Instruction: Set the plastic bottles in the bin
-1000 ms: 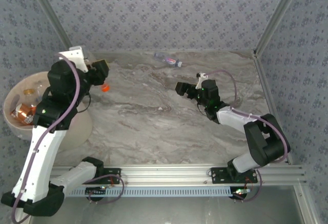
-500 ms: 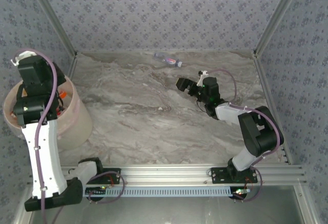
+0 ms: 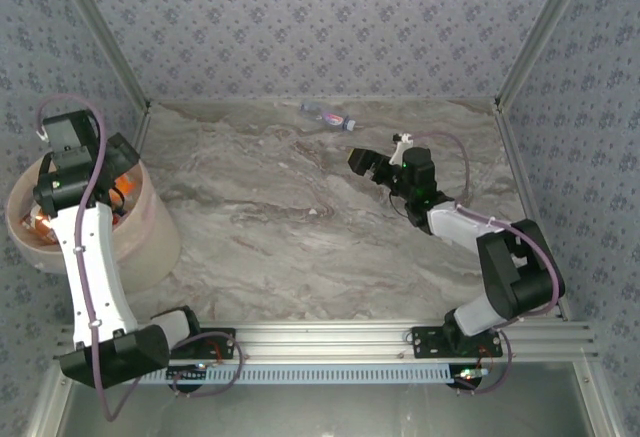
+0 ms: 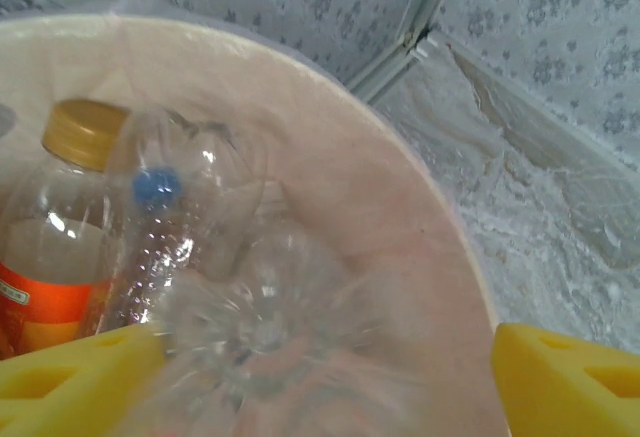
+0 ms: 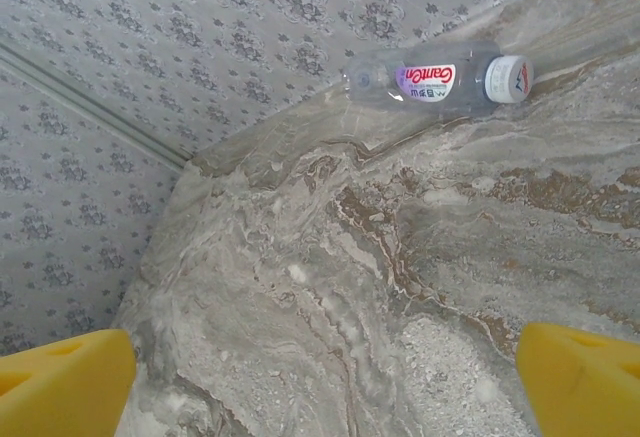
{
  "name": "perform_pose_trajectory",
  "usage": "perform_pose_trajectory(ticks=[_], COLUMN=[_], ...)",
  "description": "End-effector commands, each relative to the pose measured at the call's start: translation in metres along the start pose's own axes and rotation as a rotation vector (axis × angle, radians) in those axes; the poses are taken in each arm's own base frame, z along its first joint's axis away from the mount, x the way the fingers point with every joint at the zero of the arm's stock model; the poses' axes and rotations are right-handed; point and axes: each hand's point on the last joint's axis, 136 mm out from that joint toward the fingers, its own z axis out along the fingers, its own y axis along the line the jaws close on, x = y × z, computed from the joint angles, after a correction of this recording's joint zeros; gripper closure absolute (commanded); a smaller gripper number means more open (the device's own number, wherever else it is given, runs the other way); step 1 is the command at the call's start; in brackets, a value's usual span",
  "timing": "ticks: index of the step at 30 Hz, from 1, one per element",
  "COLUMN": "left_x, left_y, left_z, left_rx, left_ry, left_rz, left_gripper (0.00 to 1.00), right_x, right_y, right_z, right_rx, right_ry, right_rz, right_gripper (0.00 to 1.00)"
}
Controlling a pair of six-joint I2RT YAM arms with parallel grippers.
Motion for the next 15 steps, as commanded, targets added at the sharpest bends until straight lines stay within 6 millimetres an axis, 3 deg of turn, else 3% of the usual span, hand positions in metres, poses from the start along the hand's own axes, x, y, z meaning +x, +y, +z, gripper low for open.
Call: perform_pose_trajectory(ticks=[1,8,15], left_x=[-0.007,-0.017,-0.015], left_y=[-0.005,-0.013,-0.043], left_z=[-0.01,-0.019,-0.029], left_rx=[0.024,0.074,0.233], left_ry=[0.012,-0.014,-0.04], left_rz=[-0.018,-0.03,-0.031], left_gripper=[0.11,0.06,0.02], right_x=[-0.006,-0.011,-0.015], right_y=[-0.003,-0.001,-0.001], right_z=[-0.006,-0.008,-0.015], right_rx=[0.034,0.045,0.072], right_ry=[-0.007,-0.022,-0.019], right_rz=[-0.029,-0.065,-0.112], right_gripper=[0.0,0.0,0.0])
